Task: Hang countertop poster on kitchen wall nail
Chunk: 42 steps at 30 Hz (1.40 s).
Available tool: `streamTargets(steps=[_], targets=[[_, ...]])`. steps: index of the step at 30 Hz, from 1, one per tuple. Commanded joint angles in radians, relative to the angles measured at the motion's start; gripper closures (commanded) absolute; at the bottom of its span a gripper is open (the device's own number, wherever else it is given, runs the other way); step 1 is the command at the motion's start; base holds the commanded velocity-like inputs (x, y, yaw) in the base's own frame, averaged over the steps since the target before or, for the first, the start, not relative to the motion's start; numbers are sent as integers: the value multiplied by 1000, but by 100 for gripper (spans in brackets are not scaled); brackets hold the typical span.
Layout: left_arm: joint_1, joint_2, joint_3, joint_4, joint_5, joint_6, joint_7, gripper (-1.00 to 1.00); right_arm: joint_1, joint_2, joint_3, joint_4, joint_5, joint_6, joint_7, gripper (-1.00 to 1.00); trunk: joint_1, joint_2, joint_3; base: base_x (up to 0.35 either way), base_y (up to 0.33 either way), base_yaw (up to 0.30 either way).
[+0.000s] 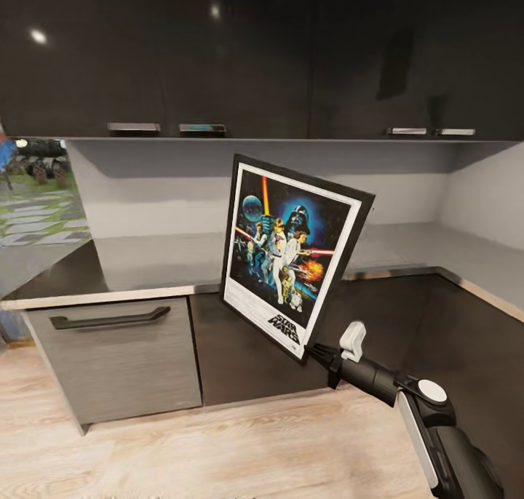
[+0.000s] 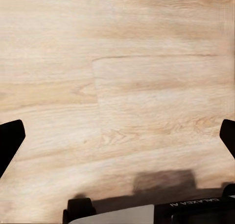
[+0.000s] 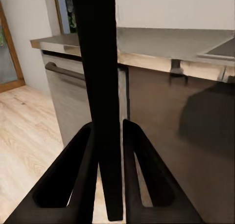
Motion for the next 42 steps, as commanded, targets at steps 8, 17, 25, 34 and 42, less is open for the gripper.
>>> streamTargets(steps=[8, 17, 25, 34, 42], targets=[[0, -1, 4, -1, -10, -4, -4, -100, -1, 5, -1, 2, 39, 11, 8, 100, 0, -1, -1, -12, 32, 111], [0, -1, 4, -1, -10, -2, -2, -100, -1, 6, 4, 2, 51, 12, 9, 100, 0, -1, -1, -1, 3, 9], [0, -1, 4, -1, -10, -1, -2, -100, -1, 6, 6, 2, 52, 13, 9, 100, 0, -1, -10, 0, 0, 0], [0, -1, 4, -1, -10, 0, -2, -100, -1, 5, 6, 2, 52, 14, 11, 100, 0, -1, -20, 0, 0, 0], [0, -1, 3, -1, -10, 1, -1, -100, -1, 5, 5, 2, 52, 14, 11, 100, 0, -1, -24, 0, 0, 0]])
